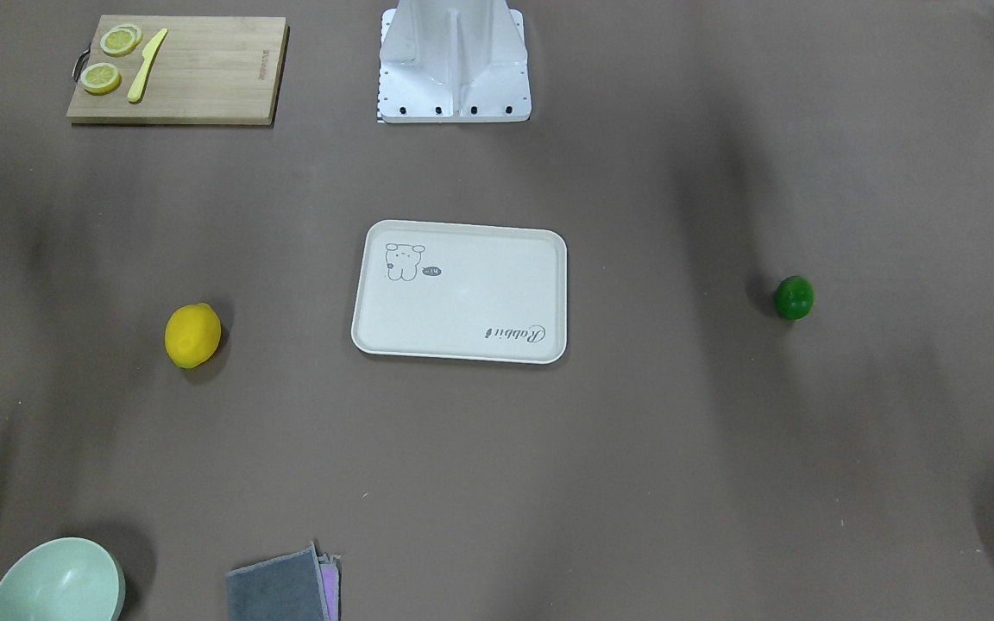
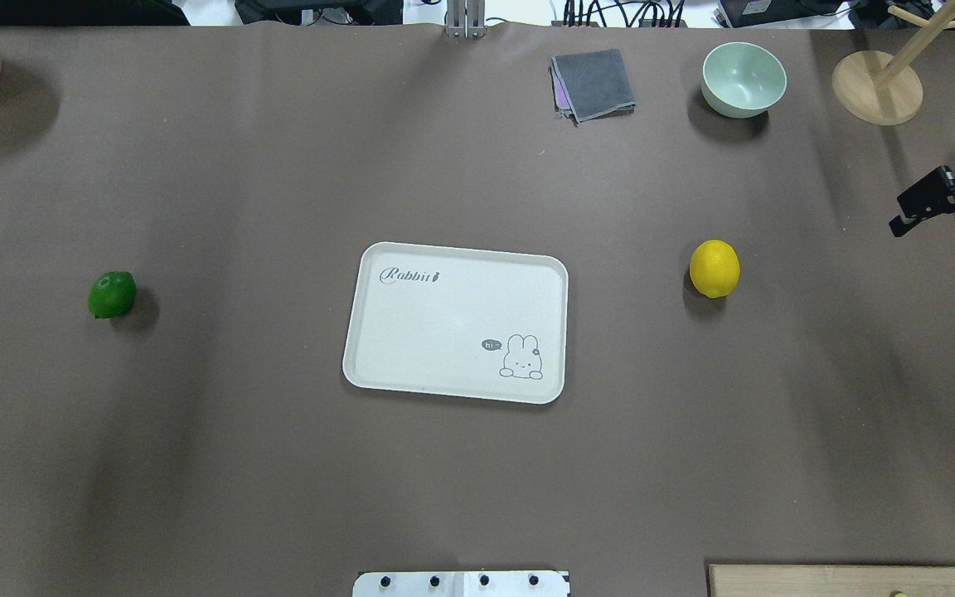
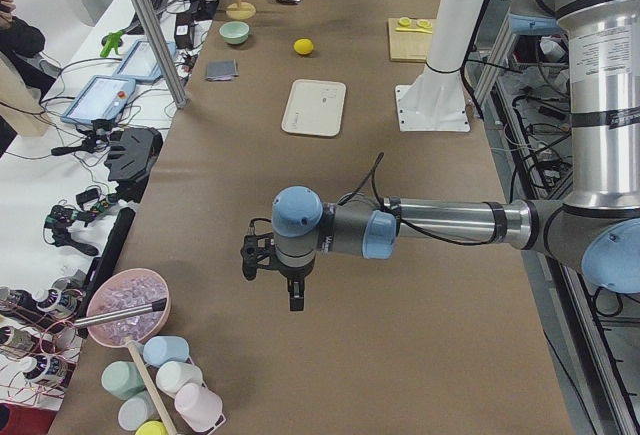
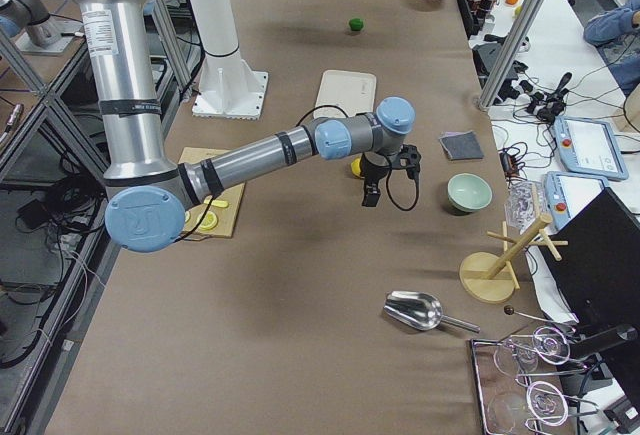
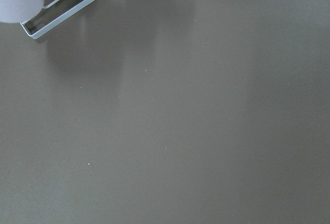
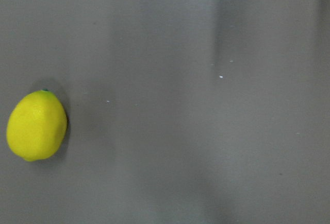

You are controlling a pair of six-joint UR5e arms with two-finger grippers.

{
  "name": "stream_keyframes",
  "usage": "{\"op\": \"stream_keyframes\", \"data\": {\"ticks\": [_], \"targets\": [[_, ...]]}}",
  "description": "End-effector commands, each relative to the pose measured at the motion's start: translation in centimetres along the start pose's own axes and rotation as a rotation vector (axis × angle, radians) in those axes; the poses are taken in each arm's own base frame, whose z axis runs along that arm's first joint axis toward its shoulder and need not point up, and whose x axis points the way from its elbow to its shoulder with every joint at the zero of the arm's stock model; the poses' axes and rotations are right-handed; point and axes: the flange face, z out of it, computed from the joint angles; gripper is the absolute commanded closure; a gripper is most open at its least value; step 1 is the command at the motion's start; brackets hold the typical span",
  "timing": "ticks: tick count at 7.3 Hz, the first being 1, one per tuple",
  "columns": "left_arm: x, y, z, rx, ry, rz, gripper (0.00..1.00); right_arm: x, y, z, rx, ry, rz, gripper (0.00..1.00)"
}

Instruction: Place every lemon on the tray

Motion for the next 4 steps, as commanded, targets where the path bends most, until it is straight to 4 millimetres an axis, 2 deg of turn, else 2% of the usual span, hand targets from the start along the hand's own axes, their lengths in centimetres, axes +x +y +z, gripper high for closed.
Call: {"op": "stream_keyframes", "data": {"ticks": [1, 2, 3, 4], "targets": [[10.6, -5.7, 0.6, -0.04, -0.001, -0.039, 0.03, -6.6, -1.1, 2.5, -0.035, -0.01, 0.031, 0.0], [16.4, -7.6, 1.0, -0.067, 0.005, -0.049, 0.03, -8.5, -2.6, 3.3, -0.043, -0.007, 0.038, 0.0], [19.8, -7.6, 1.9, -0.085, 0.021, -0.067, 0.03, -11.0, -4.1, 4.1, -0.053, -0.008, 0.081, 0.0], [21.9, -6.8, 3.2, -0.108, 0.028, -0.066, 0.03, -13.1, -5.1, 5.2, -0.061, -0.006, 0.077, 0.0]]}}
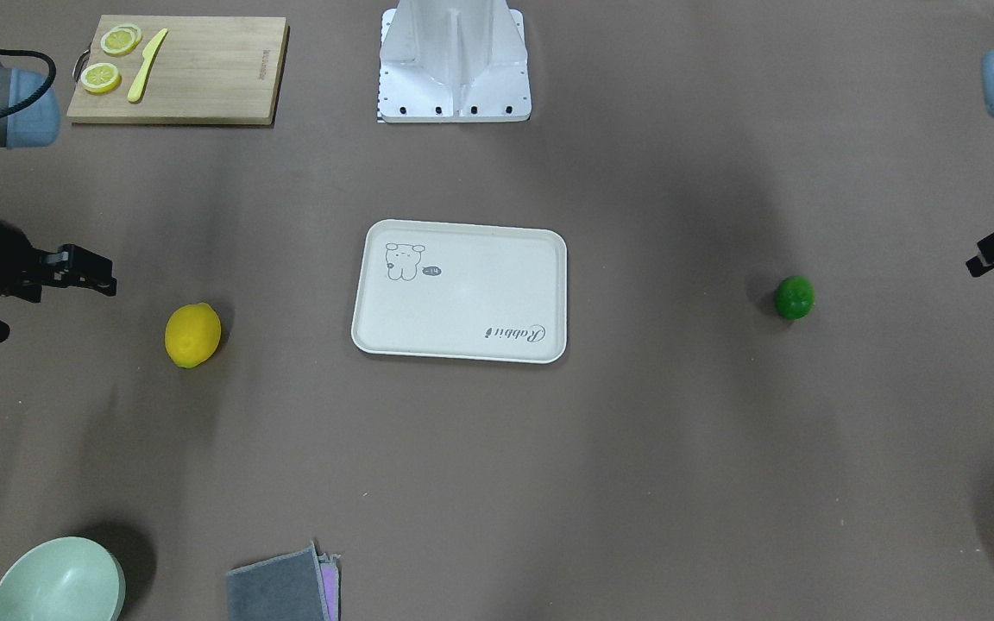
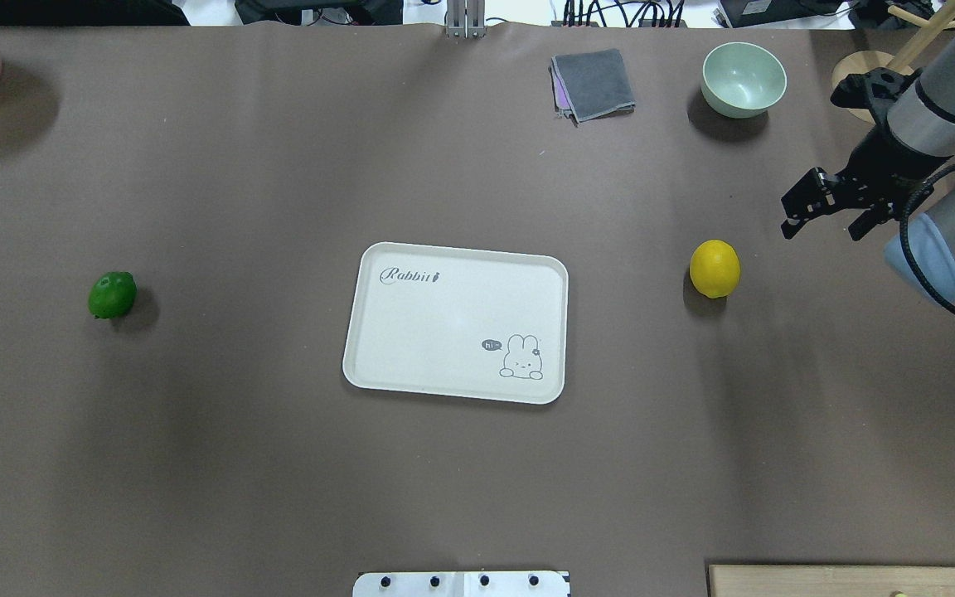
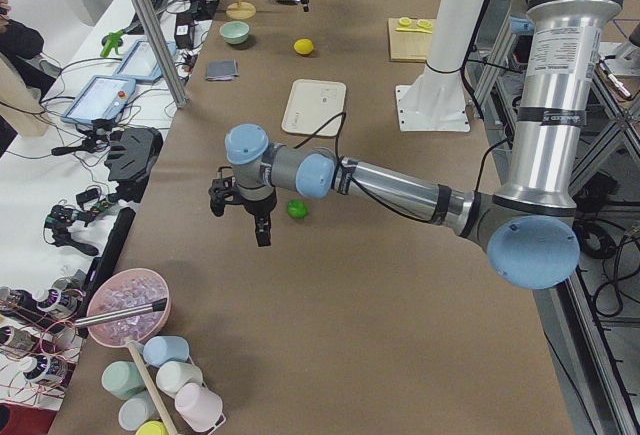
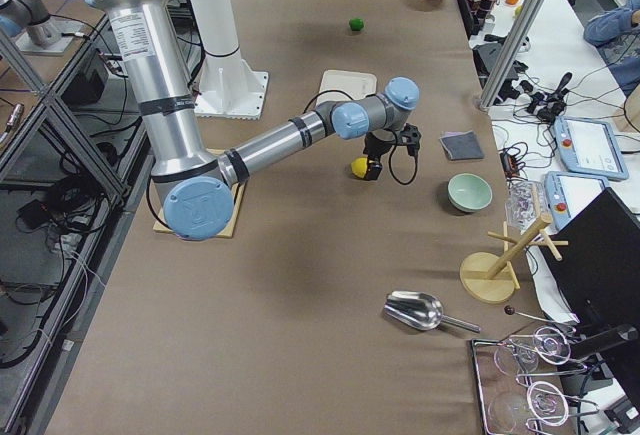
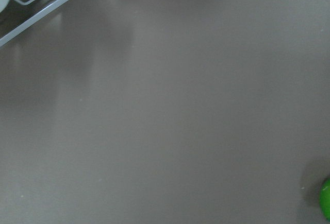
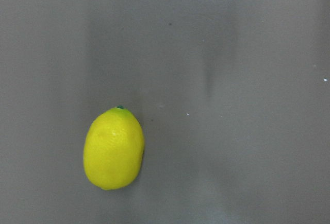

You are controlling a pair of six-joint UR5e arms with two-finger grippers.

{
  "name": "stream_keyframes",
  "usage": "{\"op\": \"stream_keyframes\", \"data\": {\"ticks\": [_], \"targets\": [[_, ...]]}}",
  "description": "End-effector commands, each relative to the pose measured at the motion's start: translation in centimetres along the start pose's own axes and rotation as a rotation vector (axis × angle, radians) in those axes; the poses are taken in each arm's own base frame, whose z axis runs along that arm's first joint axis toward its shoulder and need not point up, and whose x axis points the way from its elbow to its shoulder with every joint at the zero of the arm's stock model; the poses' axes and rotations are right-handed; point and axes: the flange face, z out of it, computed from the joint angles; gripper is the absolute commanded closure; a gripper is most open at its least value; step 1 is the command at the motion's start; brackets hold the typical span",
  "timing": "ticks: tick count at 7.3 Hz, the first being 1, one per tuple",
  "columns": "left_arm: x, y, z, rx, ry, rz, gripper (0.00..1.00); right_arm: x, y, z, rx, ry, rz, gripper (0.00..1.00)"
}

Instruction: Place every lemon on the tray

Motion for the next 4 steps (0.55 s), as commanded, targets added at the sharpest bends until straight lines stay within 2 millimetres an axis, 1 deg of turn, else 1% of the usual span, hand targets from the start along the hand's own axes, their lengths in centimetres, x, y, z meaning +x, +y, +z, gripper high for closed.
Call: {"op": "stream_keyframes", "data": {"ticks": [1, 2, 3, 4], "targets": [[5.7, 1.0, 4.7, -0.038, 0.03, 0.065, 0.03, -4.2, -2.7, 2.3, 0.003, 0.001, -0.02, 0.0], [7.0, 1.3, 6.4, -0.022, 0.06, 0.059, 0.03, -5.8, -2.9, 3.9, 0.01, 0.005, -0.064, 0.0], [9.2, 3.0, 9.8, -0.04, 0.081, 0.087, 0.03, -6.5, -3.5, 4.8, 0.021, 0.024, -0.079, 0.0], [10.1, 3.5, 11.6, -0.059, 0.084, 0.083, 0.03, -7.1, -3.8, 5.7, 0.008, 0.029, -0.083, 0.0]]}}
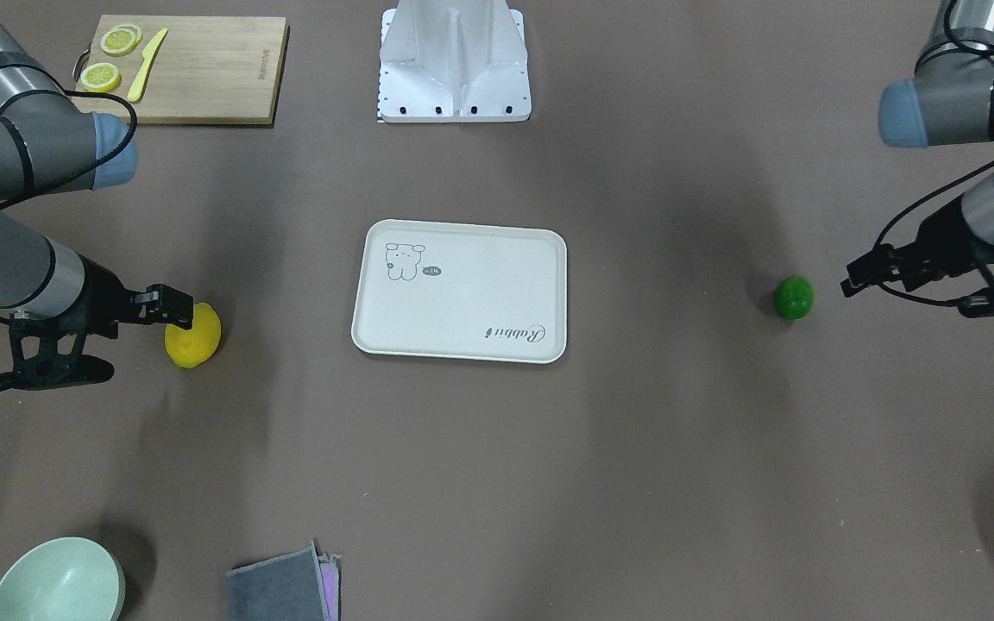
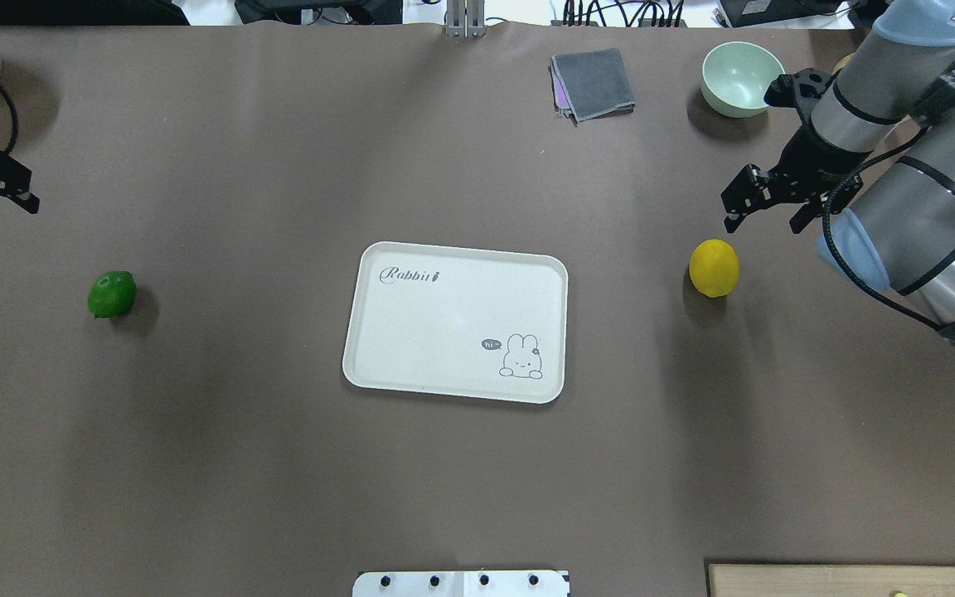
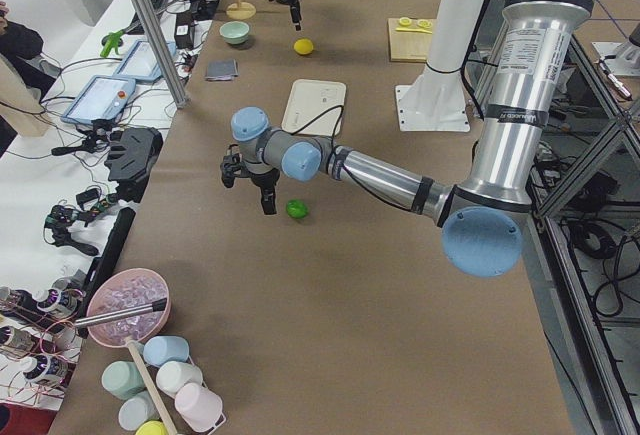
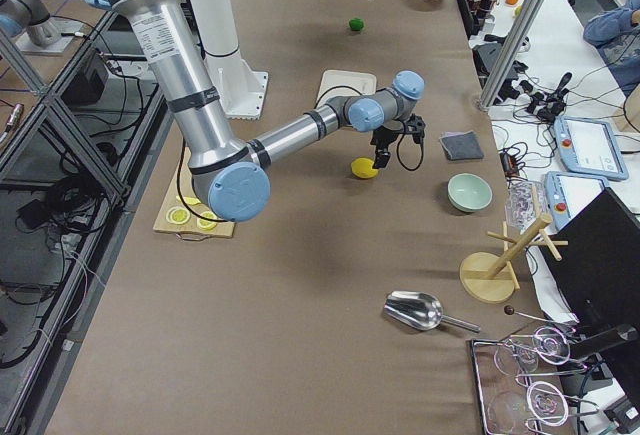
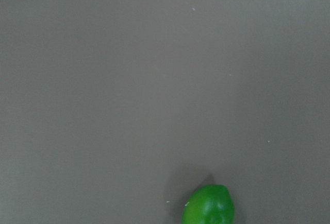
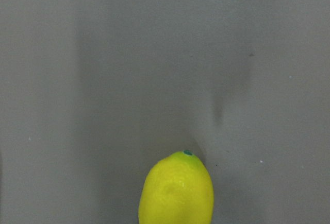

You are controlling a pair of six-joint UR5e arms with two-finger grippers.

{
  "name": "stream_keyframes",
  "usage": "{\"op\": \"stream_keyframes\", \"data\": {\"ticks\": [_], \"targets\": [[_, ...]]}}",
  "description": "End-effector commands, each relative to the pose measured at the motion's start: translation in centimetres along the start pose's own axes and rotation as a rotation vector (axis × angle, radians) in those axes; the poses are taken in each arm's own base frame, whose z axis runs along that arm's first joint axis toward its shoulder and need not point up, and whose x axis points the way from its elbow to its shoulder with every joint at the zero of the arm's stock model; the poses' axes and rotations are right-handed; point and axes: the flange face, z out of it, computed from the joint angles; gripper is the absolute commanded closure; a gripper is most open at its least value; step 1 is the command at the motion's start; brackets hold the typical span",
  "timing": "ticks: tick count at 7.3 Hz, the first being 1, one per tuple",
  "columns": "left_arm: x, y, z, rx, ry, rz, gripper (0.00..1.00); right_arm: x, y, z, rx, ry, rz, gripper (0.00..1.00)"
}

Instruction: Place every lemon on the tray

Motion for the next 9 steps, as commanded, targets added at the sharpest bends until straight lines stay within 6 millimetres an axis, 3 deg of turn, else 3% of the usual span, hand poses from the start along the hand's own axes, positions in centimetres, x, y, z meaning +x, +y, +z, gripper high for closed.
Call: {"op": "stream_keyframes", "data": {"ticks": [1, 6, 8, 9], "targets": [[3.1, 1.9, 4.1, -0.041, 0.019, 0.036, 0.03, -1.5, -0.2, 2.2, -0.02, 0.014, -0.028, 0.0], [6.4, 4.2, 8.6, 0.002, -0.092, 0.146, 0.03, 0.1, -0.7, 7.2, -0.059, 0.056, -0.027, 0.0], [6.9, 4.8, 8.5, 0.016, -0.109, 0.248, 0.03, -0.8, -0.5, 7.8, -0.063, 0.059, -0.04, 0.0], [7.1, 4.9, 7.5, 0.019, -0.1, 0.275, 0.03, -1.1, -0.5, 7.7, -0.062, 0.059, -0.043, 0.18]]}}
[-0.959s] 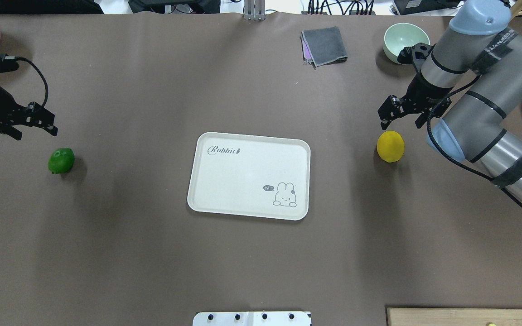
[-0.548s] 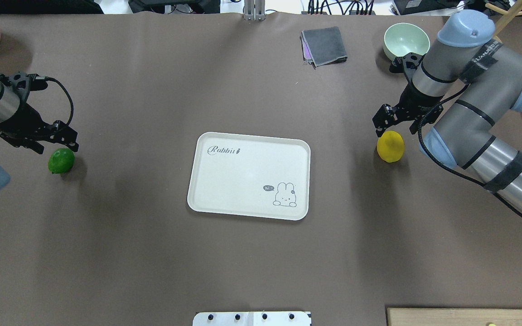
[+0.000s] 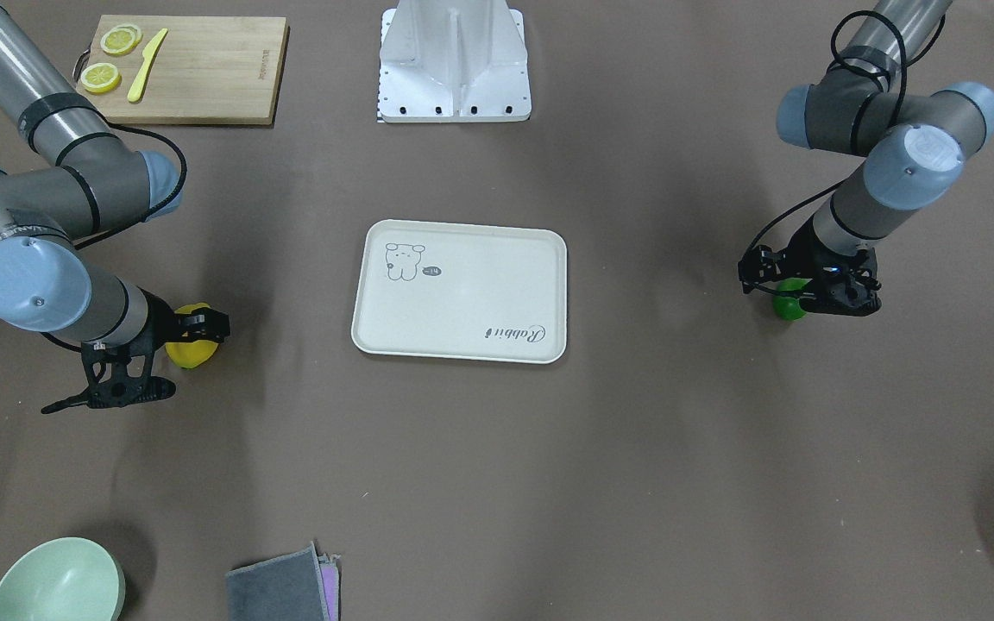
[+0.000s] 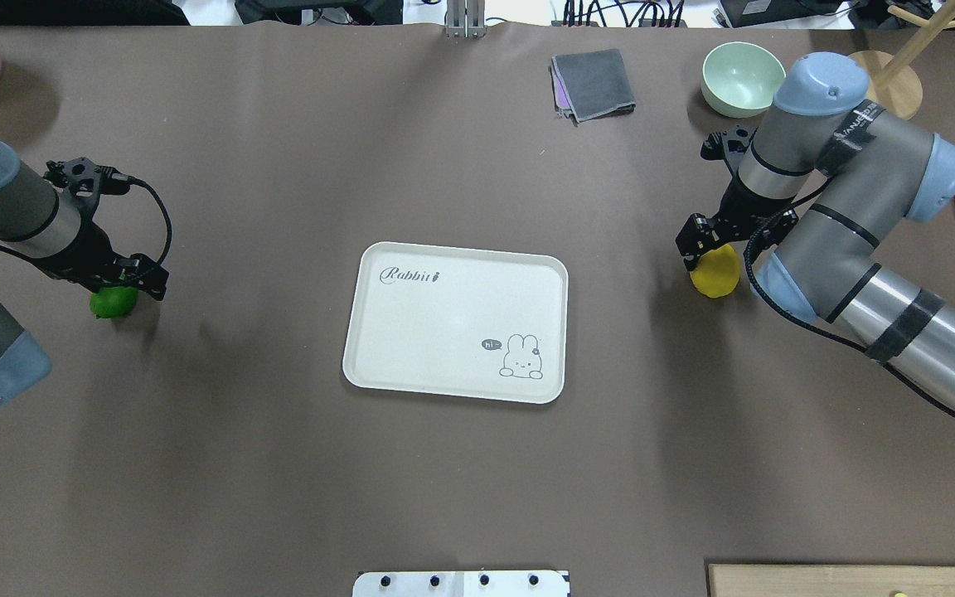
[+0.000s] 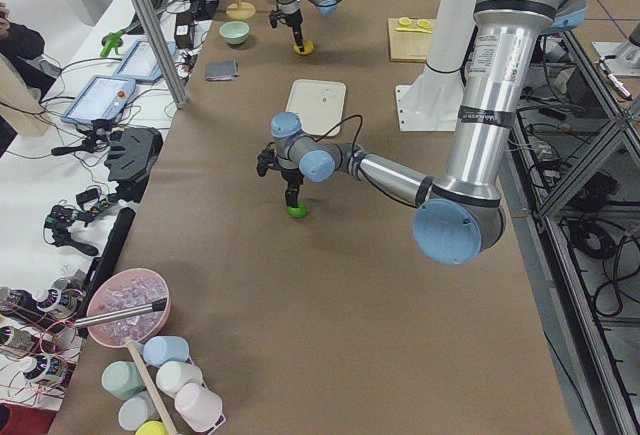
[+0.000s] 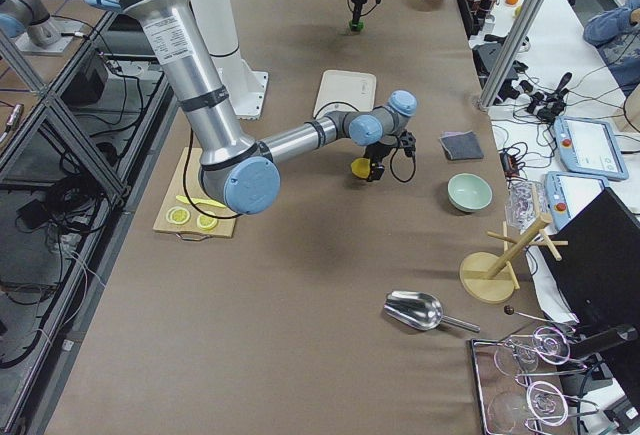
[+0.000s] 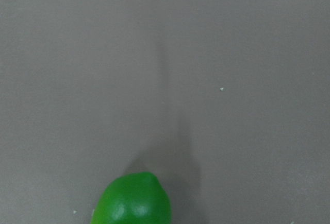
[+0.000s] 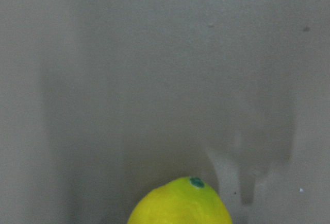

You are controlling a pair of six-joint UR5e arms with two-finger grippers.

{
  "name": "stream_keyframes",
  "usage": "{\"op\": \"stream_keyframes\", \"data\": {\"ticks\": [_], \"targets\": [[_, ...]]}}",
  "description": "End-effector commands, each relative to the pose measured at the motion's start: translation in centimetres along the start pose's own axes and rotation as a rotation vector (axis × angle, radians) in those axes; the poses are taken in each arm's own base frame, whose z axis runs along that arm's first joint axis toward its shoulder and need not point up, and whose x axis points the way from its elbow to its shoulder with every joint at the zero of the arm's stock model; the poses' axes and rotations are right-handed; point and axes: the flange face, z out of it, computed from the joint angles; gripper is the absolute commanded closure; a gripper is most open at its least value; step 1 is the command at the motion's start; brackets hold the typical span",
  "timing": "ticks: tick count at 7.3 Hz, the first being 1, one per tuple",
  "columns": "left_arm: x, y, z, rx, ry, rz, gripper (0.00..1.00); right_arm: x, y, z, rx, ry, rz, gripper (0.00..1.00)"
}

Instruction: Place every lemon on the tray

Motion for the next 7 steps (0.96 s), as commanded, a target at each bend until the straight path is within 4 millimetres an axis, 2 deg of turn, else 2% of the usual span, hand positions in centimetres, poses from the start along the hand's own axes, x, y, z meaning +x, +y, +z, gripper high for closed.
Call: {"op": "stream_keyframes", "data": {"ticks": [1, 2, 3, 4, 5, 7], "targets": [[-0.2, 0.9, -1.8, 0.006, -0.001, 0.038, 0.03, -0.9, 0.0, -0.2, 0.005, -0.005, -0.018, 0.75], [-0.6, 1.8, -2.4, -0.006, -0.011, 0.085, 0.03, -1.7, -0.1, -0.5, 0.009, -0.011, -0.028, 0.92], [-1.6, 2.1, -2.5, -0.024, -0.033, 0.125, 0.03, -3.2, -0.3, -1.7, 0.025, -0.028, -0.046, 0.93], [-2.3, 2.0, -2.1, -0.029, -0.047, 0.147, 0.03, -5.7, -0.3, -3.9, 0.055, -0.055, -0.077, 0.93], [-3.0, 2.1, -1.1, -0.044, -0.057, 0.147, 0.03, -7.5, -0.2, -5.2, 0.075, -0.072, -0.11, 0.92], [-3.4, 1.7, 0.0, -0.063, -0.056, 0.14, 0.03, -15.6, 0.7, -8.4, 0.121, -0.131, -0.232, 0.9]]}}
